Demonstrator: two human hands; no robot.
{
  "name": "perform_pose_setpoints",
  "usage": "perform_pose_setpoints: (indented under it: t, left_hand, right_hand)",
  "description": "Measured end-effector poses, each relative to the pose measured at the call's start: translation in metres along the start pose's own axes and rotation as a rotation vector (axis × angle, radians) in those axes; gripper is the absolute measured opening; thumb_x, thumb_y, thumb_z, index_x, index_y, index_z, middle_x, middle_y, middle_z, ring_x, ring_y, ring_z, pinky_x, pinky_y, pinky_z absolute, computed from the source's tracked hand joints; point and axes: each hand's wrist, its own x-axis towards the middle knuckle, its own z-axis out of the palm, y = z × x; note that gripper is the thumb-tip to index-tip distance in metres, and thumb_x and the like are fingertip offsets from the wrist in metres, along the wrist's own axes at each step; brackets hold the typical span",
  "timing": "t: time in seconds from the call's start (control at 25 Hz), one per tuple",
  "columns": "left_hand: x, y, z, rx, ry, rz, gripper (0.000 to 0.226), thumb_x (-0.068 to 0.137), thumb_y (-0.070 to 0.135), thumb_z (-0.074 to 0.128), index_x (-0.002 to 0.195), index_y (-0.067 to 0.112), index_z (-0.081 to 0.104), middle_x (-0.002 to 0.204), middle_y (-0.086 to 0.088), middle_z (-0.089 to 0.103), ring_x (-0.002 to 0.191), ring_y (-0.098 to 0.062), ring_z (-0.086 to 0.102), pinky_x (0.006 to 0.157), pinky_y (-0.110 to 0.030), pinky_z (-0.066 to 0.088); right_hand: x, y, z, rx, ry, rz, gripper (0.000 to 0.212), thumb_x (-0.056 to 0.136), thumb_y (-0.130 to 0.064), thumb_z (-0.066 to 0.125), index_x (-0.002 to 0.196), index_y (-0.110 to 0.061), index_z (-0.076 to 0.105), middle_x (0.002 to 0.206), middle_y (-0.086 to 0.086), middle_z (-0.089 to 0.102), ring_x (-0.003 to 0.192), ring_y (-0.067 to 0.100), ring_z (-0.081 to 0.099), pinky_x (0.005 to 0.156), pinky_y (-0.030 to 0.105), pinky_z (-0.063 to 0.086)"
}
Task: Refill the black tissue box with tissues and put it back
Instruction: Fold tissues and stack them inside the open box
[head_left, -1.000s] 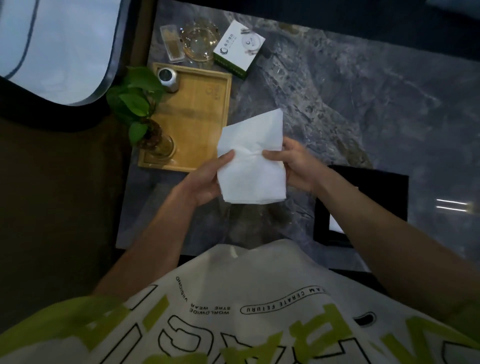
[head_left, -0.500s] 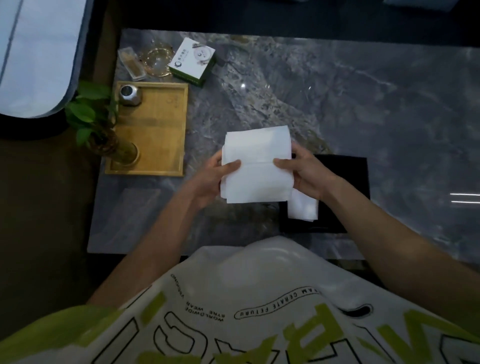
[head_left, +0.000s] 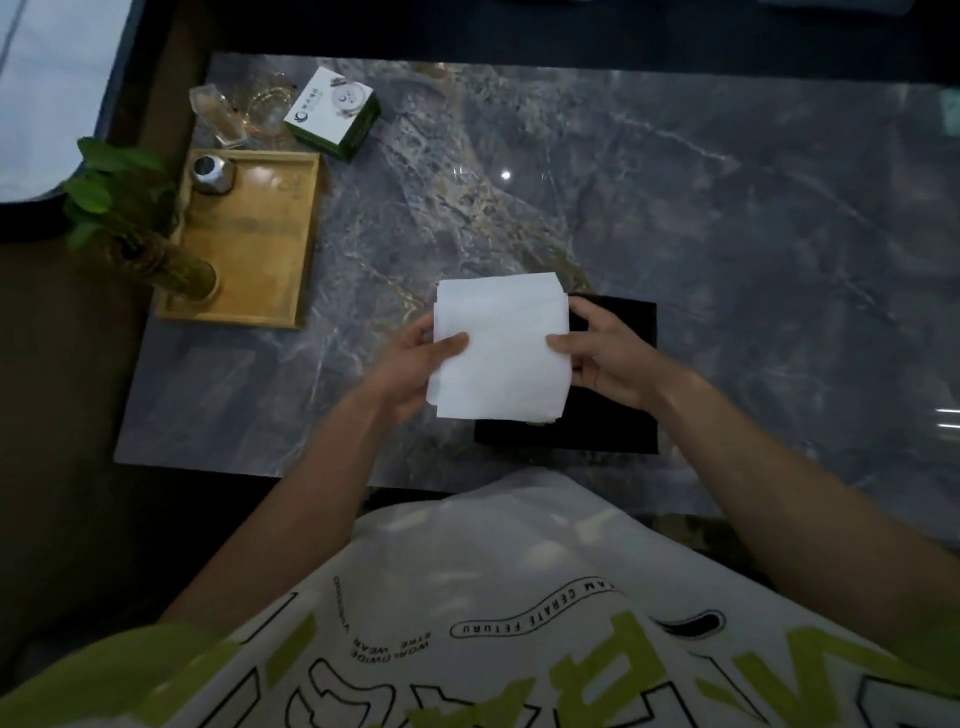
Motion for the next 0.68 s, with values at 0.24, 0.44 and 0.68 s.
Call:
perform_pose_setpoints:
  t: [0.24, 0.44, 0.68]
  left_hand:
    - [-0.004, 0.000, -0.011, -0.038, -0.044, -0.067, 0.050, 0.088, -0.005, 0.058, 0.135, 0.013, 0.054, 0.126, -0.011, 0.065, 0.108, -0.029, 0.065, 0.087, -0.046, 0.056]
    - [0.012, 0.003, -0.037, -0.027, -0.125, -0.097, 0.049, 0.085, -0.006, 0.062, 0.129, 0.016, 0.060, 0.122, -0.007, 0.069, 0.102, -0.023, 0.070, 0.072, -0.034, 0.061]
    - [0.019, -0.001, -0.056, -0.026, -0.168, -0.105, 0.041, 0.084, -0.006, 0.063, 0.111, 0.024, 0.070, 0.109, -0.001, 0.075, 0.095, -0.019, 0.073, 0.069, -0.030, 0.060]
  right_hand:
    - [-0.004, -0.002, 0.006, -0.071, 0.046, -0.009, 0.035, 0.091, 0.004, 0.059, 0.115, -0.021, 0.059, 0.111, 0.012, 0.069, 0.095, 0.025, 0.070, 0.072, 0.036, 0.059]
    - [-0.007, 0.003, 0.024, -0.013, 0.147, -0.033, 0.032, 0.090, 0.006, 0.058, 0.109, -0.020, 0.061, 0.106, 0.011, 0.070, 0.092, 0.022, 0.071, 0.072, 0.035, 0.060]
    - [-0.009, 0.011, 0.033, 0.085, 0.132, -0.021, 0.035, 0.090, 0.009, 0.056, 0.110, -0.019, 0.062, 0.104, 0.006, 0.072, 0.094, 0.021, 0.072, 0.071, 0.033, 0.059]
